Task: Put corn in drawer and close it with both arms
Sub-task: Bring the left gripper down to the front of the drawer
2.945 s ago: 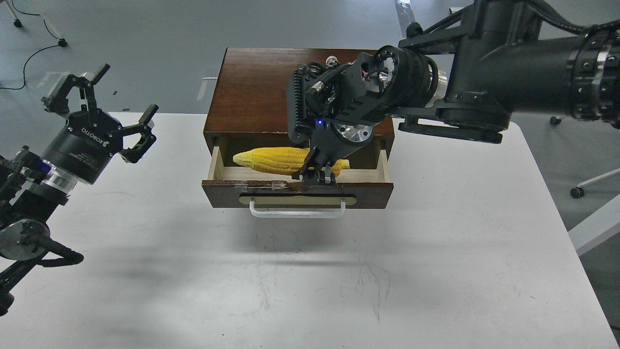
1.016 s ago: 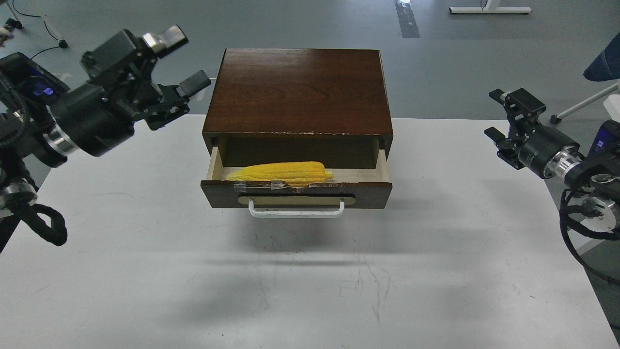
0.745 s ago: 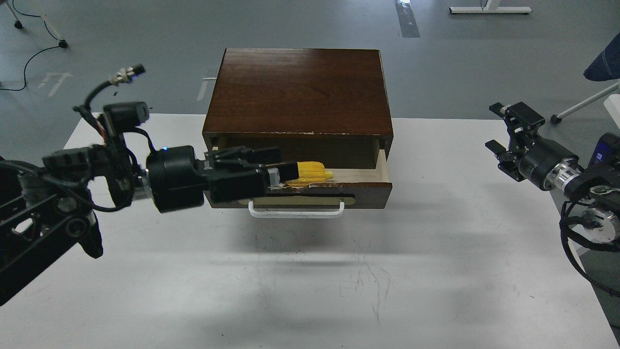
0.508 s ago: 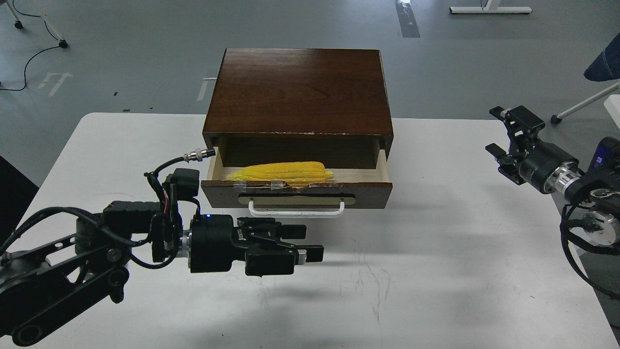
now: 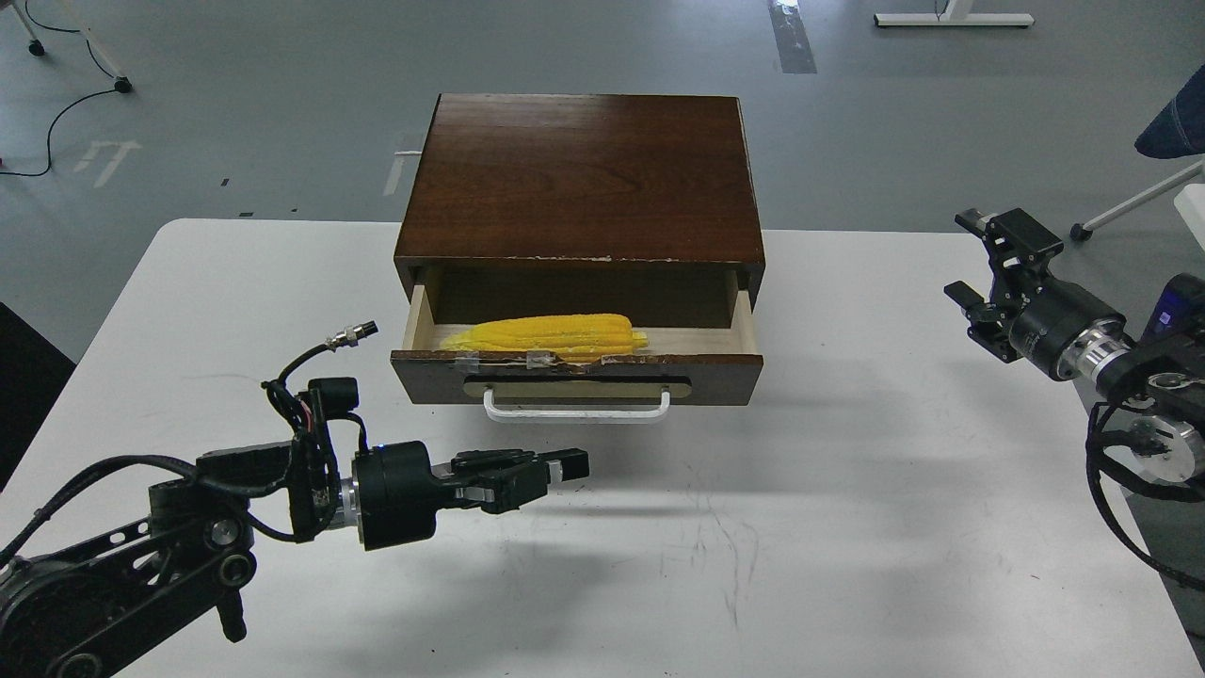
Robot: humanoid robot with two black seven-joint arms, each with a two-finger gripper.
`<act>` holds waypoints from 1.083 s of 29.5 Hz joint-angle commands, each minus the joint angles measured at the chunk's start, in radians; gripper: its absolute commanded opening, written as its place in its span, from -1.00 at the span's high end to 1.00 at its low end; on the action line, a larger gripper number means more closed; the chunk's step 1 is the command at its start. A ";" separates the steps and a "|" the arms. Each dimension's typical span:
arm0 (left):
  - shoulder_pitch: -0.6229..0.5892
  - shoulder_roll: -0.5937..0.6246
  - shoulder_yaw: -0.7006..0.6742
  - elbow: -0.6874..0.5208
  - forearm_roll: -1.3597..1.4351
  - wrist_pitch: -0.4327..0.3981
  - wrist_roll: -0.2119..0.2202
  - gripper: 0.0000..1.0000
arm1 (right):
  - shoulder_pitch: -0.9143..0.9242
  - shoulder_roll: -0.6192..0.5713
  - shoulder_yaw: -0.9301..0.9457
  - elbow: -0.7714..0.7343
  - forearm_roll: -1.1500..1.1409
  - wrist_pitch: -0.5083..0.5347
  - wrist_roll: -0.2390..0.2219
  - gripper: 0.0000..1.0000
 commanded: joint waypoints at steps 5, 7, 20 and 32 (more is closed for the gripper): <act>-0.002 0.004 0.004 0.057 -0.002 -0.002 0.000 1.00 | -0.013 0.000 0.000 -0.001 0.000 0.000 0.000 -1.00; -0.002 0.004 0.005 0.057 -0.002 -0.002 0.000 1.00 | -0.013 0.000 0.000 -0.001 0.000 0.000 0.000 -1.00; -0.026 0.002 0.001 0.080 -0.004 -0.008 0.000 1.00 | -0.013 0.000 0.000 0.000 0.000 0.000 0.000 -1.00; -0.054 -0.001 -0.004 0.120 -0.009 -0.008 0.000 1.00 | -0.016 -0.002 0.000 0.000 0.000 0.000 0.000 -1.00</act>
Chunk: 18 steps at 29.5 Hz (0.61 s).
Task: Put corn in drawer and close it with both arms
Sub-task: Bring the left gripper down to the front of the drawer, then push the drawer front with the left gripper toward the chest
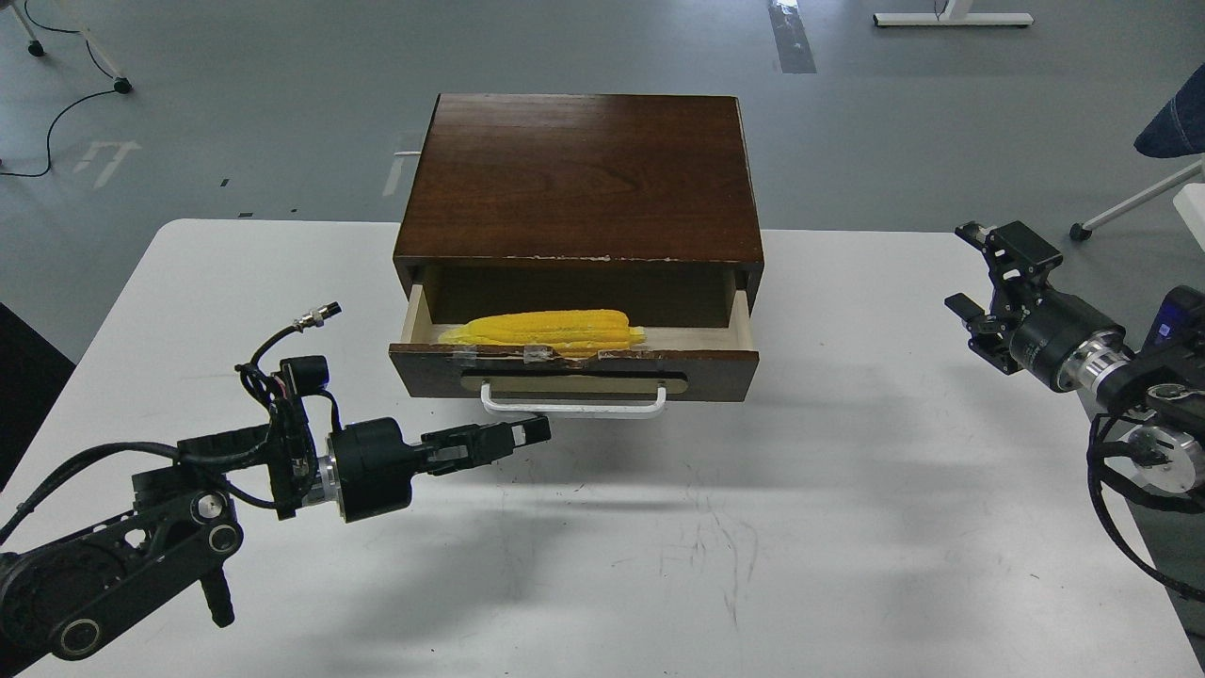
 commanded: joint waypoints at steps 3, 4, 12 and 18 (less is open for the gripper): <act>-0.035 -0.001 0.004 0.020 -0.003 -0.003 -0.001 1.00 | -0.005 0.000 0.000 0.002 0.000 0.000 0.000 -1.00; -0.041 -0.001 0.006 0.023 -0.003 -0.001 -0.001 1.00 | -0.006 0.001 0.000 0.002 0.000 0.000 0.000 -1.00; -0.065 -0.002 0.007 0.054 -0.005 -0.007 -0.001 1.00 | -0.009 0.000 0.000 0.002 0.000 0.000 0.000 -1.00; -0.072 -0.004 0.009 0.077 -0.031 -0.007 -0.001 1.00 | -0.012 0.000 0.002 0.002 0.000 0.000 0.000 -1.00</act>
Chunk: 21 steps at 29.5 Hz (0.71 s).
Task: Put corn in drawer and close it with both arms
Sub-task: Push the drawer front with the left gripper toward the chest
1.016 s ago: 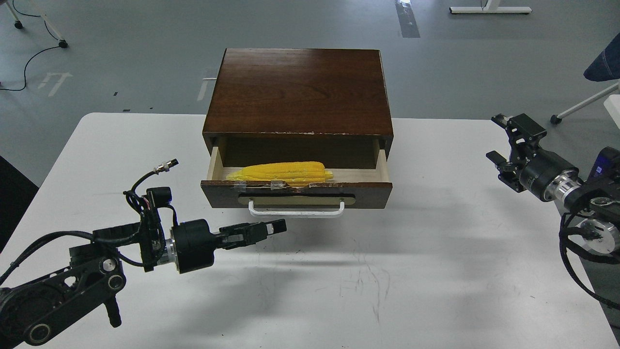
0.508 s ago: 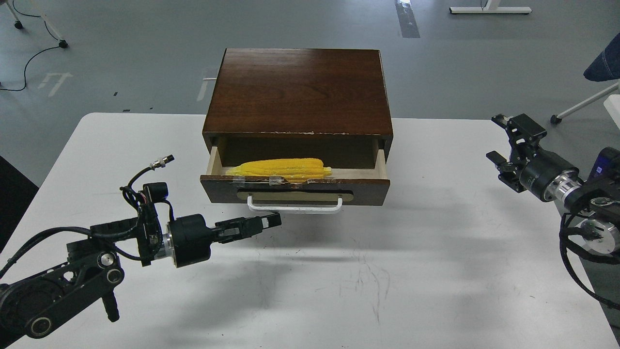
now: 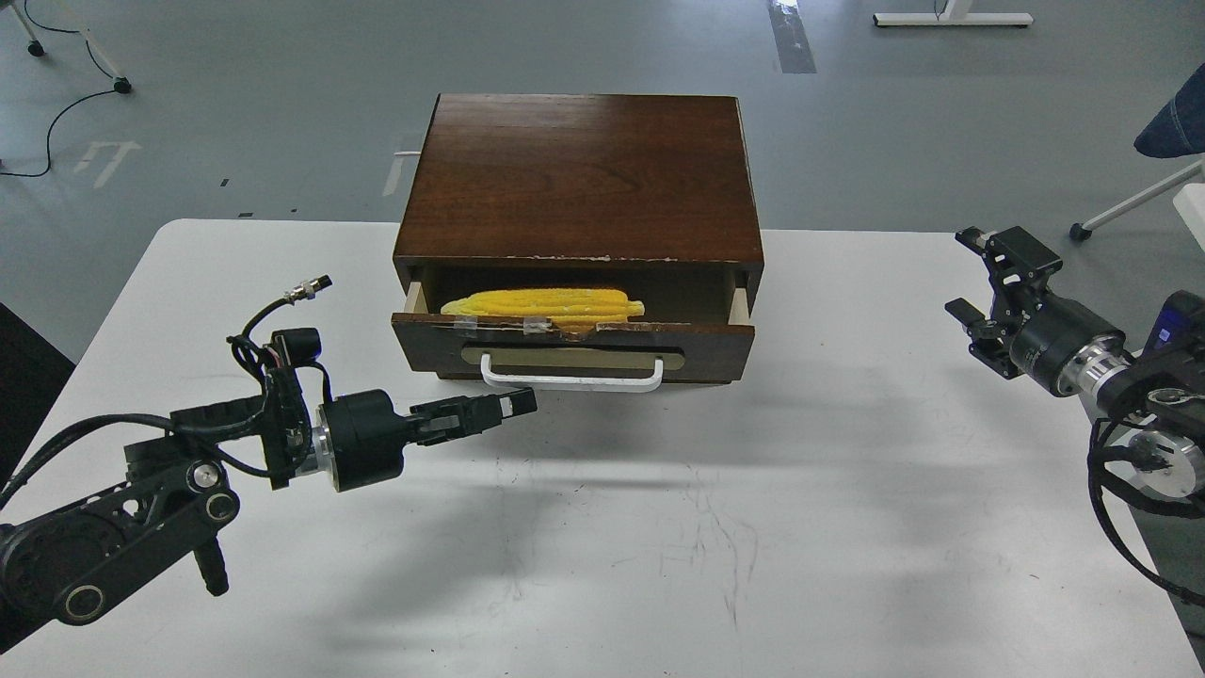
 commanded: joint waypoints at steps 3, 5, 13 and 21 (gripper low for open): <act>-0.027 -0.002 0.010 0.030 -0.033 -0.002 0.000 1.00 | -0.004 0.000 0.002 0.000 0.000 0.000 0.000 -1.00; -0.036 -0.007 0.012 0.039 -0.045 -0.002 0.000 1.00 | -0.004 0.000 0.000 0.000 0.000 0.000 0.000 -1.00; -0.070 -0.031 0.012 0.085 -0.062 -0.026 0.000 1.00 | -0.007 0.000 0.002 0.000 0.000 0.000 0.000 -1.00; -0.102 -0.060 0.012 0.151 -0.082 -0.028 0.000 1.00 | -0.016 -0.002 0.002 0.000 0.000 0.000 0.000 -1.00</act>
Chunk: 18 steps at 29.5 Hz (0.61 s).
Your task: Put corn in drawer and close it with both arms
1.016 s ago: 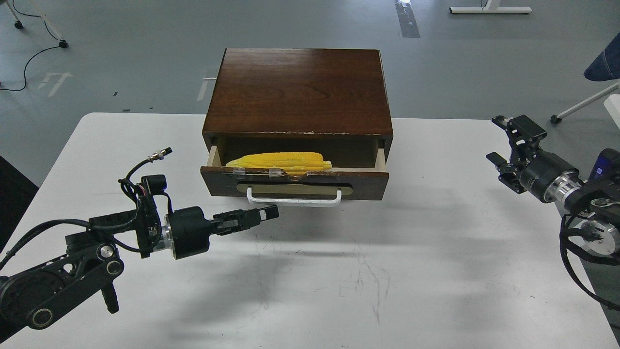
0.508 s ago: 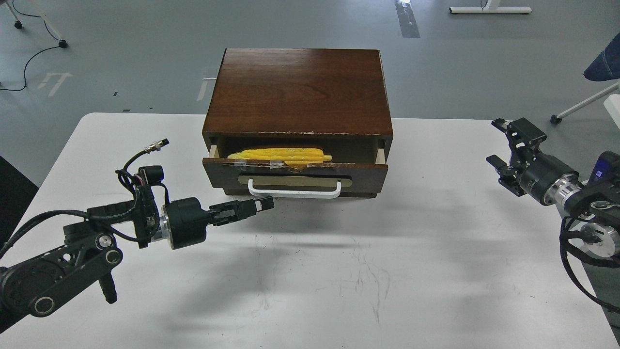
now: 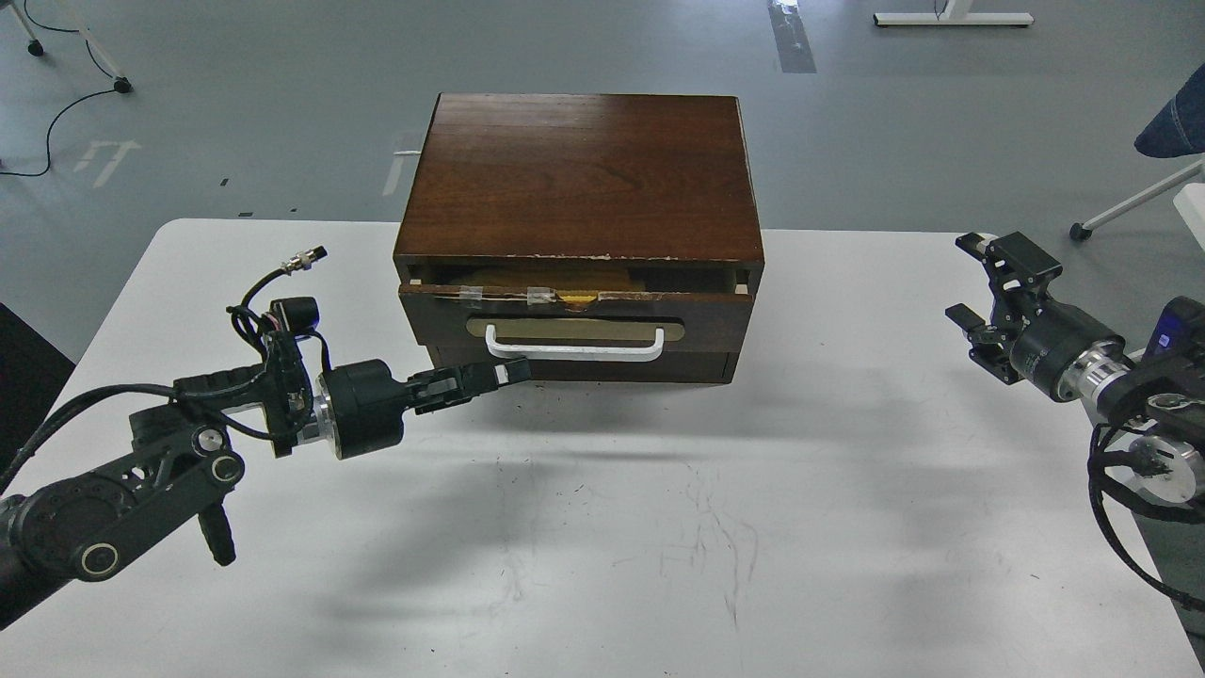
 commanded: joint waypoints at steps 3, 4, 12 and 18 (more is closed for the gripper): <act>-0.021 -0.013 0.000 0.042 -0.020 -0.001 0.000 1.00 | -0.004 -0.002 0.000 0.000 0.000 0.000 0.000 -1.00; -0.029 -0.015 0.001 0.047 -0.020 -0.002 0.000 1.00 | -0.004 -0.002 0.000 0.000 0.000 0.000 0.000 -1.00; -0.055 -0.027 0.000 0.091 -0.029 -0.022 0.000 1.00 | -0.006 -0.002 0.000 0.000 0.000 0.000 0.000 -1.00; -0.073 -0.042 0.000 0.134 -0.031 -0.022 0.000 1.00 | -0.008 -0.002 0.000 0.000 0.000 0.000 0.000 -1.00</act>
